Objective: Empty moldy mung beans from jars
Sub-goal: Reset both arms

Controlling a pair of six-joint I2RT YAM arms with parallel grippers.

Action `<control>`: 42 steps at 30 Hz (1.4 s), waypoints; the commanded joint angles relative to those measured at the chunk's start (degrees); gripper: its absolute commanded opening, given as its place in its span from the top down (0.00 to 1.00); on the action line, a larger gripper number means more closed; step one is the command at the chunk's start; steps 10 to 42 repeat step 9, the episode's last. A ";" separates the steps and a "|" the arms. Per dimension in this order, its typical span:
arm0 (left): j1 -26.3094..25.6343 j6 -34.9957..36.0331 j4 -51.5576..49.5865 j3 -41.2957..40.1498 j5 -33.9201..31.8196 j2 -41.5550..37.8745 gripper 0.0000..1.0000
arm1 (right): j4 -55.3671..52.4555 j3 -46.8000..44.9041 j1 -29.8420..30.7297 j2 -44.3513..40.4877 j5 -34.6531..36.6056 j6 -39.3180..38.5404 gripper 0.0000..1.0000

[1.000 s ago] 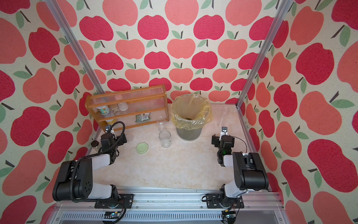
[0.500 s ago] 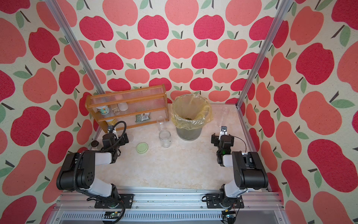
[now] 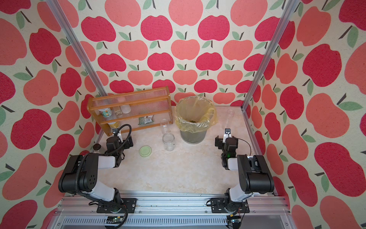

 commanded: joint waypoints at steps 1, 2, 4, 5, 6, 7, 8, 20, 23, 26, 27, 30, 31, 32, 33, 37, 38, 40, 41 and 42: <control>-0.23 1.08 1.33 -0.17 0.45 0.52 0.00 | -1.01 1.27 0.35 0.51 -1.69 -1.10 0.01; -0.31 1.16 1.32 -0.17 0.23 0.47 0.00 | -0.71 1.25 0.41 0.59 -1.62 -1.18 0.01; -0.70 1.44 1.66 -0.26 -0.23 0.47 0.00 | -1.31 1.53 0.43 0.58 -2.40 -1.45 0.01; -0.68 1.43 1.60 -0.26 -0.17 0.48 0.00 | -1.22 1.43 0.36 0.55 -2.42 -1.45 0.01; -0.71 1.43 1.59 -0.26 -0.23 0.49 0.00 | -1.24 1.40 0.33 0.54 -2.41 -1.45 0.01; -0.72 1.43 1.59 -0.26 -0.18 0.50 0.00 | -1.10 1.33 0.37 0.50 -2.42 -1.39 0.01; -0.67 1.43 1.74 -0.34 -0.19 0.52 0.00 | -1.06 1.35 0.38 0.51 -2.41 -1.43 0.01; -0.78 1.51 1.90 -0.38 -0.26 0.47 0.00 | -1.01 1.36 0.35 0.52 -2.41 -1.40 0.01; -0.78 1.51 1.90 -0.38 -0.26 0.47 0.00 | -1.01 1.36 0.35 0.52 -2.41 -1.40 0.01; -0.78 1.51 1.90 -0.38 -0.26 0.47 0.00 | -1.01 1.36 0.35 0.52 -2.41 -1.40 0.01; -0.78 1.51 1.90 -0.38 -0.26 0.47 0.00 | -1.01 1.36 0.35 0.52 -2.41 -1.40 0.01; -0.78 1.51 1.90 -0.38 -0.26 0.47 0.00 | -1.01 1.36 0.35 0.52 -2.41 -1.40 0.01; -0.78 1.51 1.90 -0.38 -0.26 0.47 0.00 | -1.01 1.36 0.35 0.52 -2.41 -1.40 0.01; -0.78 1.51 1.90 -0.38 -0.26 0.47 0.00 | -1.01 1.36 0.35 0.52 -2.41 -1.40 0.01; -0.78 1.51 1.90 -0.38 -0.26 0.47 0.00 | -1.01 1.36 0.35 0.52 -2.41 -1.40 0.01; -0.78 1.51 1.90 -0.38 -0.26 0.47 0.00 | -1.01 1.36 0.35 0.52 -2.41 -1.40 0.01; -0.78 1.51 1.90 -0.38 -0.26 0.47 0.00 | -1.01 1.36 0.35 0.52 -2.41 -1.40 0.01; -0.78 1.51 1.90 -0.38 -0.26 0.47 0.00 | -1.01 1.36 0.35 0.52 -2.41 -1.40 0.01; -0.78 1.51 1.90 -0.38 -0.26 0.47 0.00 | -1.01 1.36 0.35 0.52 -2.41 -1.40 0.01; -0.78 1.51 1.90 -0.38 -0.26 0.47 0.00 | -1.01 1.36 0.35 0.52 -2.41 -1.40 0.01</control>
